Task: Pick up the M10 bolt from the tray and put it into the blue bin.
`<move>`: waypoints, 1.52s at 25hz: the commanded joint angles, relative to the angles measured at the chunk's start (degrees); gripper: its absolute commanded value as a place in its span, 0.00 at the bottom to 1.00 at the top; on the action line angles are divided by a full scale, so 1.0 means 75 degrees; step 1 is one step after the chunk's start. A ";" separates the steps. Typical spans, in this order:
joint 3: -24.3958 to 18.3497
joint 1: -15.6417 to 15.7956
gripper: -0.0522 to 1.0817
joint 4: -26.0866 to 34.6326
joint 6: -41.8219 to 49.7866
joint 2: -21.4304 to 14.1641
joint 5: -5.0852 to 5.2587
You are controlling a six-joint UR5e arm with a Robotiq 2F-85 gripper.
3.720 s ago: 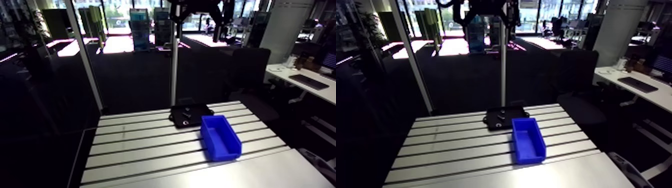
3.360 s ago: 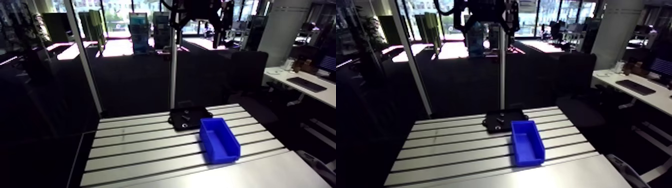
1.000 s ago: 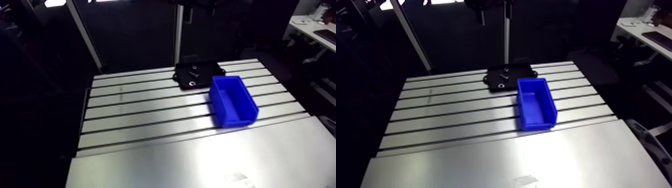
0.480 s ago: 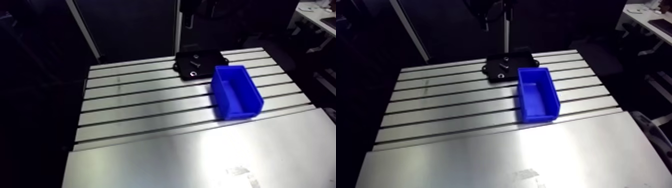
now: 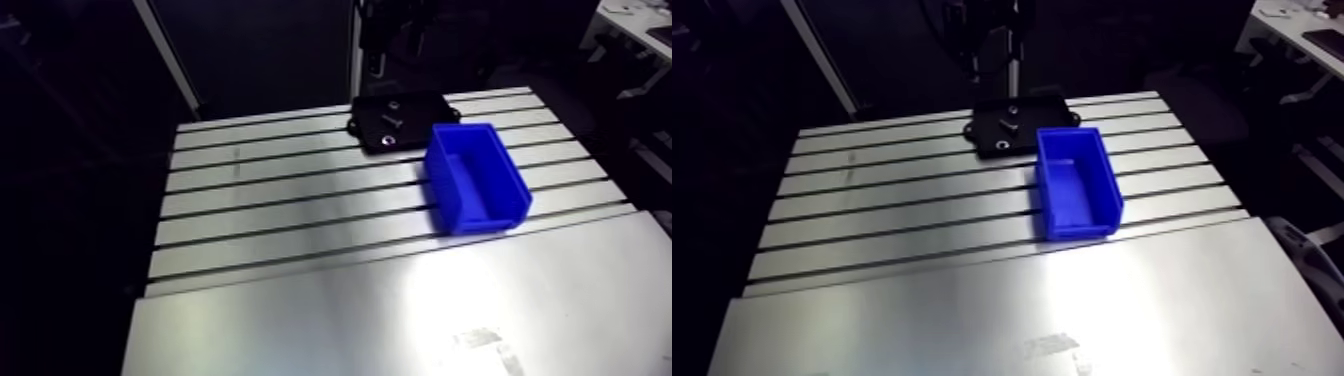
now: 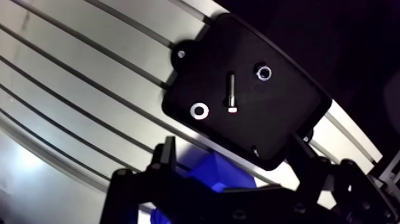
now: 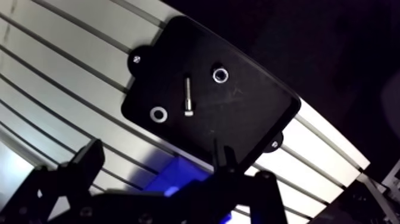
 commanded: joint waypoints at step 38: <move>0.0330 -0.0127 0.33 -0.1373 -0.0348 0.1221 -0.0269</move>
